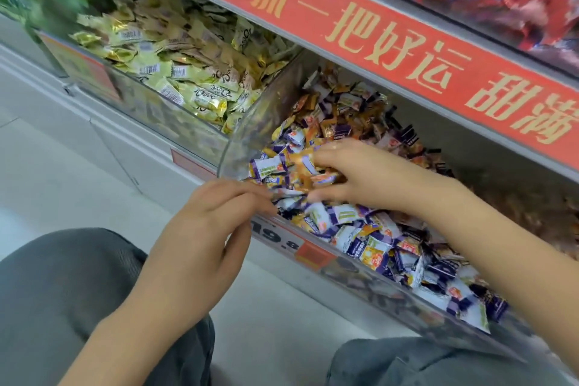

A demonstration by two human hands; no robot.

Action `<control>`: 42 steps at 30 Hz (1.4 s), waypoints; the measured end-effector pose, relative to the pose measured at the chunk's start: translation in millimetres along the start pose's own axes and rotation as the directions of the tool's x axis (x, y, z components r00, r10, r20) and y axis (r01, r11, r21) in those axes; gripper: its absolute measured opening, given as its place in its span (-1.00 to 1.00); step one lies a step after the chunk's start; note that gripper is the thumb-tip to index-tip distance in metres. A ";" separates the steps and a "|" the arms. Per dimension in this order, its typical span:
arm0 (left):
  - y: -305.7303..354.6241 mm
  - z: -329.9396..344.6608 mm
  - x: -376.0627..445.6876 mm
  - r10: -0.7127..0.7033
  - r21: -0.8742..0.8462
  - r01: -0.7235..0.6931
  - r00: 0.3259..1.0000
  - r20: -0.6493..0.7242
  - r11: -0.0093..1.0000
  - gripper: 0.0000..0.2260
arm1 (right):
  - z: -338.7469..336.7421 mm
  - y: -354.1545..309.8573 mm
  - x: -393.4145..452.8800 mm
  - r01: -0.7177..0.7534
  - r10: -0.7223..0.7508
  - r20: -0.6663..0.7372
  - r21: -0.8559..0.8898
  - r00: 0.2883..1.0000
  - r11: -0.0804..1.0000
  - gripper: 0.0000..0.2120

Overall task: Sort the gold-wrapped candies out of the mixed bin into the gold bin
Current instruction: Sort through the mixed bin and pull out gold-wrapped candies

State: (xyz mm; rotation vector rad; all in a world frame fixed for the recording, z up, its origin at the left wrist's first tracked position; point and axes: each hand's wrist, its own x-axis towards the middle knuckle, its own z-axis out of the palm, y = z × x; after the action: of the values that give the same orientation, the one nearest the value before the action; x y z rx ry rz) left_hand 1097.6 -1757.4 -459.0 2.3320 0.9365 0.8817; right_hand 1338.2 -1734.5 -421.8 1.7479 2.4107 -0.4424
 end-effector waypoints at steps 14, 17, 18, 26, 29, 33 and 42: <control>10.8 36.3 122.0 -0.202 0.136 0.151 0.802 0.562 0.979 -0.36 | 1.9 8.0 -24.1 -0.150 0.384 -0.192 0.698 0.903 0.700 -0.86; 5.8 34.4 119.7 -0.206 0.124 0.165 0.803 0.560 0.978 -0.42 | 1.0 7.5 -29.4 -0.226 0.498 -0.178 0.729 0.849 0.646 -0.83; 4.8 33.5 119.9 -0.193 0.124 0.149 0.812 0.551 0.981 -0.51 | 0.7 7.7 -30.1 -0.240 0.521 -0.177 0.735 0.835 0.634 -0.82; 4.5 23.1 122.4 -0.273 -0.102 0.330 0.890 0.364 0.939 -0.76 | -13.4 4.9 -32.7 -0.003 0.587 0.059 0.995 0.807 -0.097 -0.85; 9.8 20.4 124.3 -0.362 -0.275 0.485 0.844 0.395 0.830 -0.71 | -18.0 5.2 -36.6 0.070 0.546 0.162 0.923 0.822 -0.379 -0.78; 16.1 13.0 123.2 -0.406 -0.567 0.694 0.719 0.564 0.443 -0.64 | -19.2 0.9 -42.4 0.133 0.479 0.214 0.796 0.851 -0.590 -0.68; 10.4 24.1 117.9 -0.344 -0.258 0.426 0.887 0.308 0.867 -0.62 | -9.7 -11.1 -42.5 0.179 0.573 0.213 0.815 0.792 -0.551 -0.77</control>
State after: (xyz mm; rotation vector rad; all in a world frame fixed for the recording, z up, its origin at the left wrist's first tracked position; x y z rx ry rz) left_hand 1185.2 -1682.1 -423.5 1.8337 1.0185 0.5079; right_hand 1342.0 -1773.3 -399.1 2.8997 0.4969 -3.3328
